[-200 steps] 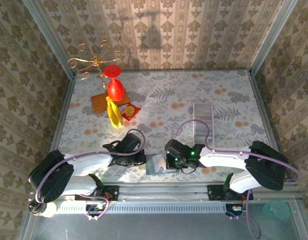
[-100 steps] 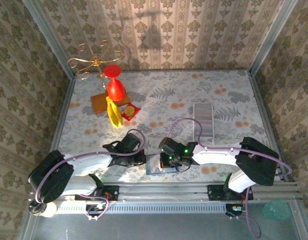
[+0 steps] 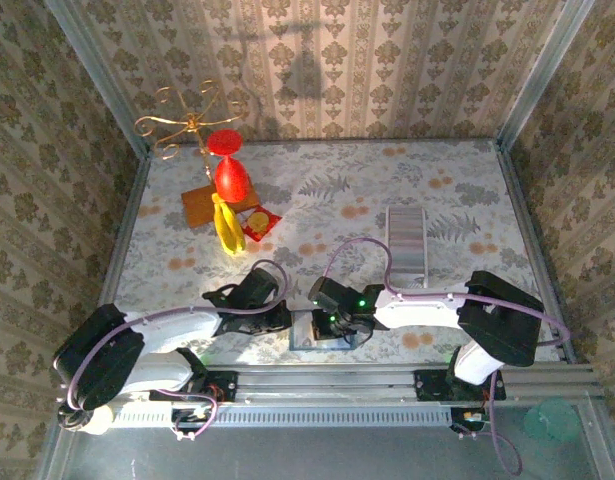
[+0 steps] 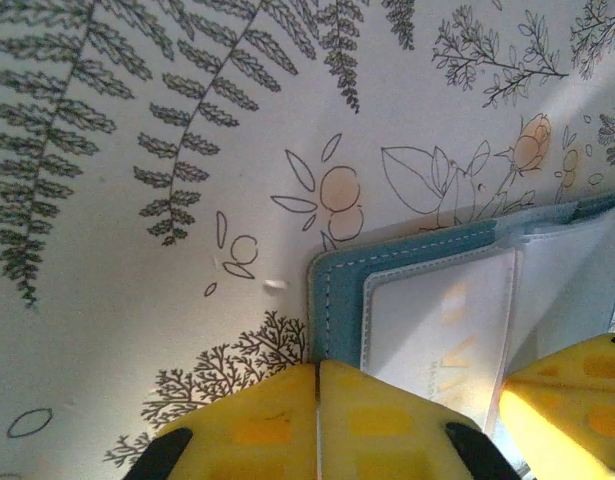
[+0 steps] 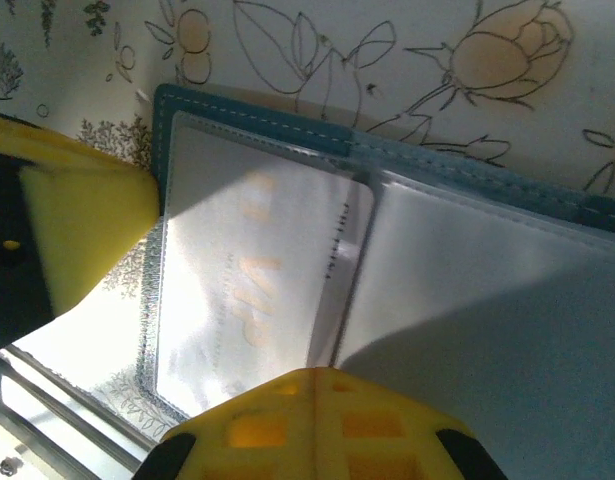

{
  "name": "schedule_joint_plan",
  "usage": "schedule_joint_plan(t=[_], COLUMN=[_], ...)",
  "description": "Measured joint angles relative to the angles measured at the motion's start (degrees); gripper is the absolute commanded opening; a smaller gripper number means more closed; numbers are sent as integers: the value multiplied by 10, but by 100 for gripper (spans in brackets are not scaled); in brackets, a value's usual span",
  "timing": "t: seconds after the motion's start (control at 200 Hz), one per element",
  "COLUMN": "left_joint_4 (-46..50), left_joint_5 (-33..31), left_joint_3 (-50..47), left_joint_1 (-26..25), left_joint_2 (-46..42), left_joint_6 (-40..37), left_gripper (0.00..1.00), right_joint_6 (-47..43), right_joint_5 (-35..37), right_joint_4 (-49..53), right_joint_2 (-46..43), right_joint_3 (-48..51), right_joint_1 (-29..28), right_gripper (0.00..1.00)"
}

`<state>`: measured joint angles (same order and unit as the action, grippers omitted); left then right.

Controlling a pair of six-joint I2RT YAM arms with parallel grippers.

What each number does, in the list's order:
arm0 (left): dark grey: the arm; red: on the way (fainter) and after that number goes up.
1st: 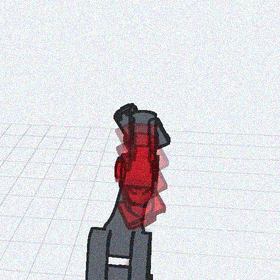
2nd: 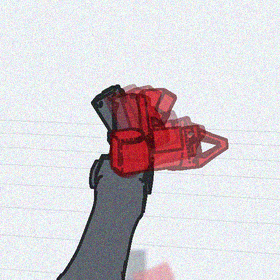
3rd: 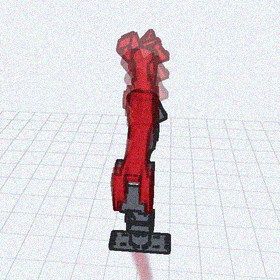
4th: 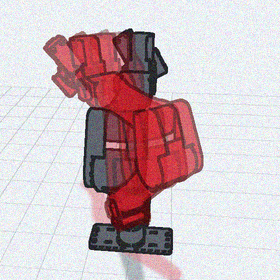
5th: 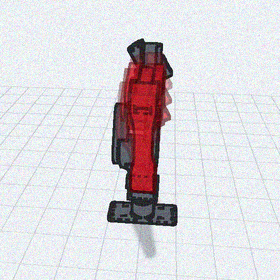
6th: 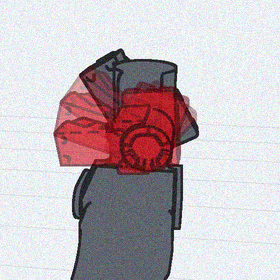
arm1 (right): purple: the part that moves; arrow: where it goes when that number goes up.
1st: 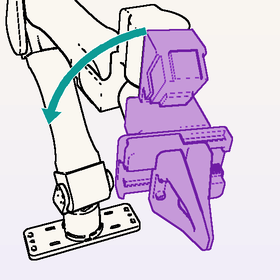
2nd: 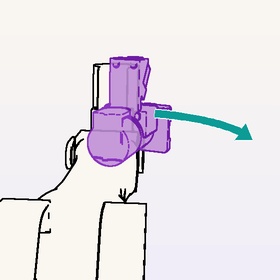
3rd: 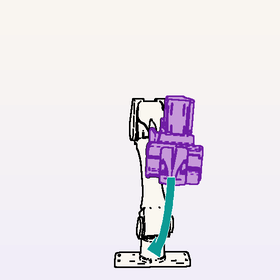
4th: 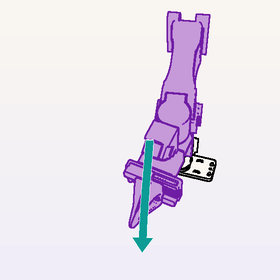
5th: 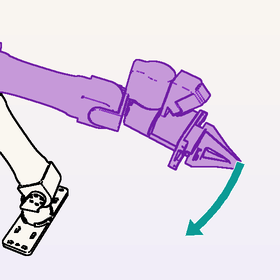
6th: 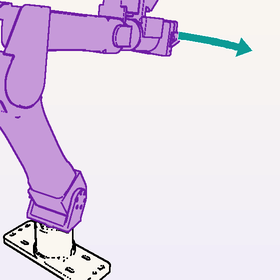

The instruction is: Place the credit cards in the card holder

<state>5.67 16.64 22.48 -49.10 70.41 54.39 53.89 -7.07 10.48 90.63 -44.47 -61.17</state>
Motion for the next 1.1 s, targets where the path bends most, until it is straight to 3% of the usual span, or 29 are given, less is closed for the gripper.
schedule_joint_plan(t=[0.27,0.675,1.1], left_joint_4=[14,42,25], left_joint_5=[0,3,31], left_joint_3=[-17,-30,-30], left_joint_1=[5,12,12], left_joint_2=[-39,-93,-66], left_joint_6=[2,8,-2], left_gripper=[23,38,37], right_joint_6=[1,51,77], right_joint_5=[4,52,52], right_joint_4=[-9,57,75], right_joint_2=[-12,-106,-83], right_joint_3=[-8,44,52], right_joint_1=[-2,-2,-2], right_gripper=[8,35,48])
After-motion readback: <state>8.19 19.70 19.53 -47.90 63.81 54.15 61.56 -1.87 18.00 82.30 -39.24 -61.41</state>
